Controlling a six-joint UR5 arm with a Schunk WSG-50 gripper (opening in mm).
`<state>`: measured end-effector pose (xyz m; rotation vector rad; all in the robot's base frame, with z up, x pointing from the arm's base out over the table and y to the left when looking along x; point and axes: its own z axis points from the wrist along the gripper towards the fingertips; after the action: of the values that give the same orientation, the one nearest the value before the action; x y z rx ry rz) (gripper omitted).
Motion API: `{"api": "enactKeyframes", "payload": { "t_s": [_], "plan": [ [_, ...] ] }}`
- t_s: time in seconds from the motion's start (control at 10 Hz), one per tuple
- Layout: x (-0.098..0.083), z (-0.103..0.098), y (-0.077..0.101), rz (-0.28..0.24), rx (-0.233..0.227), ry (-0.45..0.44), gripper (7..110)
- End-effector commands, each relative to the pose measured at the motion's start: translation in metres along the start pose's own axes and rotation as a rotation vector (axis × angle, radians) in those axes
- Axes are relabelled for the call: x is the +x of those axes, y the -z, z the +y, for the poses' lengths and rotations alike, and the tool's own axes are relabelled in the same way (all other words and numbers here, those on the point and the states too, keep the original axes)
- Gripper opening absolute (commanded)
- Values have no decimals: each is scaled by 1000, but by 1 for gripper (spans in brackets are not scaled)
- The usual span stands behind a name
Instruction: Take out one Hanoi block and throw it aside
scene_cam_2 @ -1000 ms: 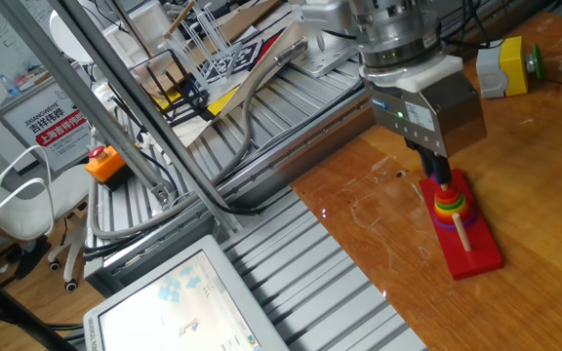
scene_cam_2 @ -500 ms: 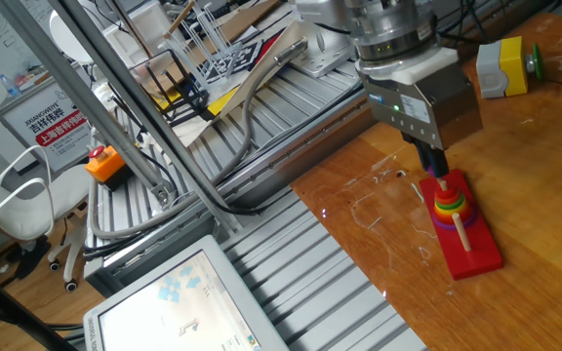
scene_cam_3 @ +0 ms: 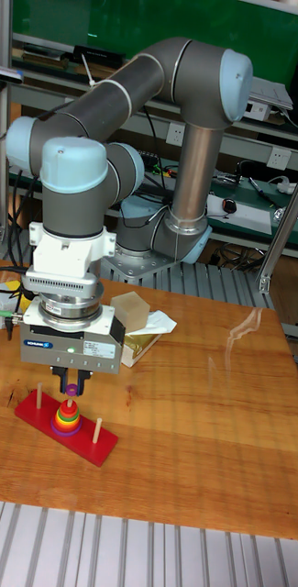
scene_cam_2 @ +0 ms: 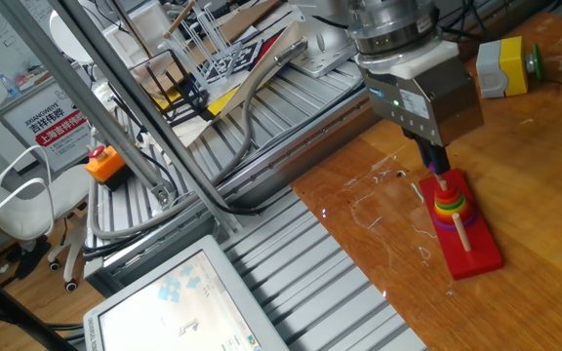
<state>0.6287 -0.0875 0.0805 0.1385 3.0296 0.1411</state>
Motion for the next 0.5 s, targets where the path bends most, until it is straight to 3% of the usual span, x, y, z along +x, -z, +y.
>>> {"api": "enactKeyframes", "payload": {
  "t_s": [0.0,0.4],
  "plan": [
    [-2,13,1,-2,-6,-23,7],
    [-3,28,-3,-11,13,-45,7]
  ]
}}
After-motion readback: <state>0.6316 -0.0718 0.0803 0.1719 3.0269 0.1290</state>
